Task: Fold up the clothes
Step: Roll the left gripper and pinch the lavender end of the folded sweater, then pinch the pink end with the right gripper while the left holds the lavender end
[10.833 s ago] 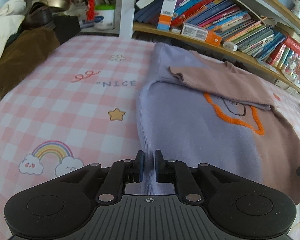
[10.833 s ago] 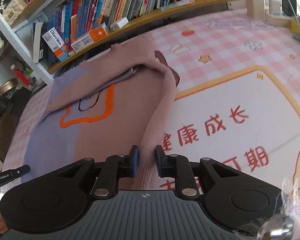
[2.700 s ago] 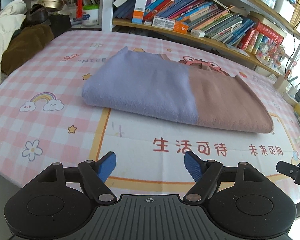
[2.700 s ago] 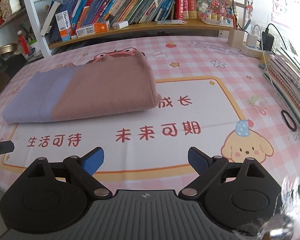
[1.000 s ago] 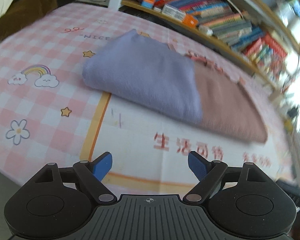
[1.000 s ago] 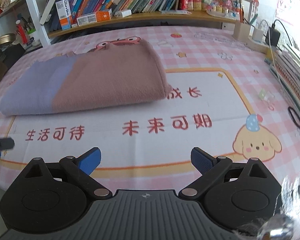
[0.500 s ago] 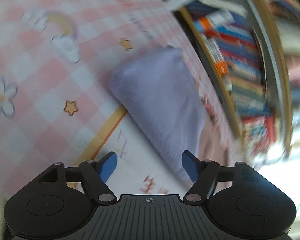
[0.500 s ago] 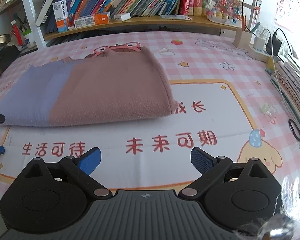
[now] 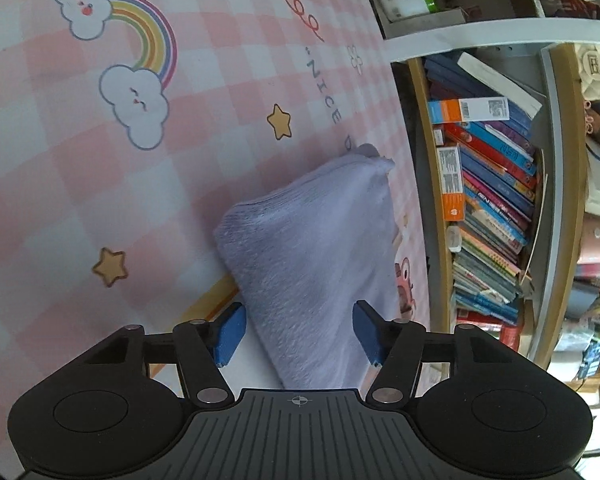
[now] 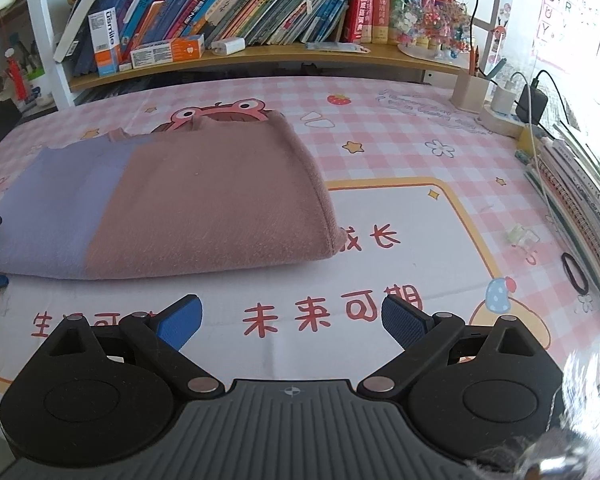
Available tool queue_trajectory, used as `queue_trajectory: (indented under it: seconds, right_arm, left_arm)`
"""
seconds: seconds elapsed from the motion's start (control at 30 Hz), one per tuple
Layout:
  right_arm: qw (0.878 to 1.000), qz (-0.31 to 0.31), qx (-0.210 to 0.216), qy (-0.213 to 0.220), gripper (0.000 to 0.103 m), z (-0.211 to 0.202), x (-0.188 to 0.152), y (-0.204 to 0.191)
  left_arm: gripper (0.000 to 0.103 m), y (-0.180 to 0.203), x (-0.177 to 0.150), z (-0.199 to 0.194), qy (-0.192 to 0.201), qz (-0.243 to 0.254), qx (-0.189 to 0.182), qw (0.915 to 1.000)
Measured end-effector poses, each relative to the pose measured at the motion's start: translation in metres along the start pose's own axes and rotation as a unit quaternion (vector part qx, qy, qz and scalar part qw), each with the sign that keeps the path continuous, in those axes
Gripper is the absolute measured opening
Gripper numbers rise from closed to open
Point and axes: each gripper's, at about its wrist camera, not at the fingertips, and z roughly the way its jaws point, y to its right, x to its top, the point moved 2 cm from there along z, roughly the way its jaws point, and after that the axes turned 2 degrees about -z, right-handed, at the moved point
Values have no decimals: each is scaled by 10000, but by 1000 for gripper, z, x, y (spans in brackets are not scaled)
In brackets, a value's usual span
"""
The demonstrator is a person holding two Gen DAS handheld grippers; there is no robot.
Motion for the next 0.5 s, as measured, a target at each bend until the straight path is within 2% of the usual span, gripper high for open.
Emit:
queue_trajectory:
  seconds: [0.17, 0.27, 0.33, 0.5]
  right_arm:
    - [9999, 14, -143, -25, 97, -2, -1, -1]
    - [9997, 55, -219, -39, 97, -3, -2, -1]
    - [9996, 102, -262, -51, 97, -3, -2, -1]
    - [9997, 90, -206, -73, 97, 3, 3, -11]
  left_arm:
    - [56, -4, 5, 6, 57, -360, -63, 9993]
    - [33, -7, 9, 8, 88, -517, -45, 9986]
    - [18, -1, 12, 2, 242, -151, -52, 9996]
    - [7, 14, 18, -14, 627, 765, -69, 9951]
